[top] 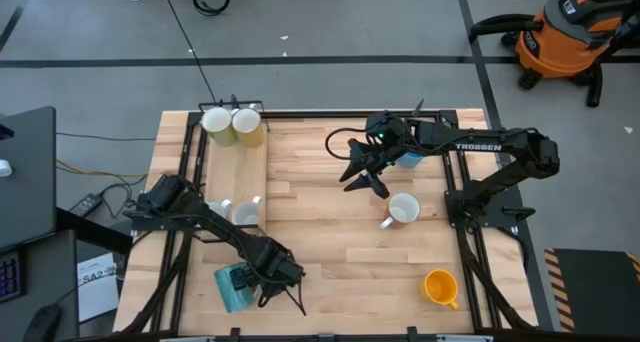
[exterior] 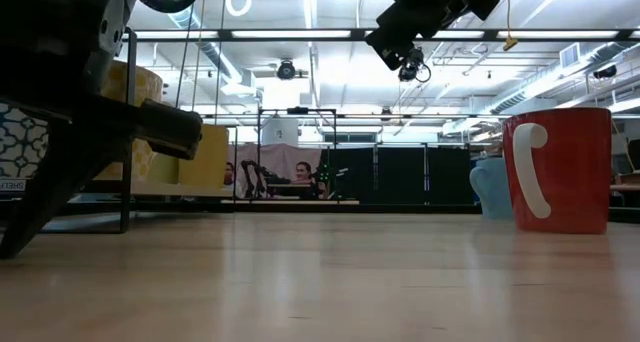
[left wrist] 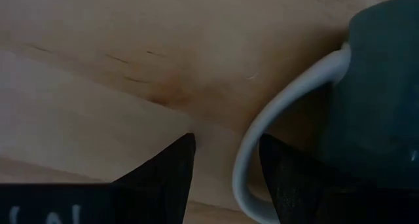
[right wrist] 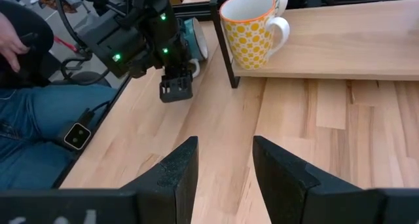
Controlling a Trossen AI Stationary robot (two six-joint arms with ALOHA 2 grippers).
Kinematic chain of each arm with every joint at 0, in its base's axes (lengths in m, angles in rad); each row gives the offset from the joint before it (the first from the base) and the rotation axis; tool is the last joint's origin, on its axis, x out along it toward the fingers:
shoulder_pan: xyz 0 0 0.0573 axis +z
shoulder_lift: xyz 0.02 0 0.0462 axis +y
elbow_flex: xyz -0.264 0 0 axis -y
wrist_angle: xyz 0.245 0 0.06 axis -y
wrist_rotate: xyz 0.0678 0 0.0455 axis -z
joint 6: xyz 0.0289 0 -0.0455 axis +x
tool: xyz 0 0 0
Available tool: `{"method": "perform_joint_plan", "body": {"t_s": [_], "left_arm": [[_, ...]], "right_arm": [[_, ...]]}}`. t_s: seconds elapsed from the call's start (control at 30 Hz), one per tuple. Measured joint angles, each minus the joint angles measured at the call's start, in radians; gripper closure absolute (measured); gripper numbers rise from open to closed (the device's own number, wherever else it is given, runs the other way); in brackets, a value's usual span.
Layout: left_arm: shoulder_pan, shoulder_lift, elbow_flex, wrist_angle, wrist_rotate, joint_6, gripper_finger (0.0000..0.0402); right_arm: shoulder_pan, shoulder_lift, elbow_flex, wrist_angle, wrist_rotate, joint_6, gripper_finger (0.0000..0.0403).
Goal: Place coffee mugs
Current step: Move the light blue mug to the center of the table
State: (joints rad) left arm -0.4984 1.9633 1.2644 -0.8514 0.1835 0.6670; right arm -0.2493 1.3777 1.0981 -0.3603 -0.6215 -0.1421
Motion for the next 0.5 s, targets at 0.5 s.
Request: {"method": "perform_joint_plan", "body": {"t_s": [0.5], "left_arm": [[0.08, -0.002, 0.038, 0.025, -0.072, -0.008, 0.0219]], "right_arm": [[0.0, 0.0, 0.0, 0.0, 0.0, 0.0, 0.0252]]}}
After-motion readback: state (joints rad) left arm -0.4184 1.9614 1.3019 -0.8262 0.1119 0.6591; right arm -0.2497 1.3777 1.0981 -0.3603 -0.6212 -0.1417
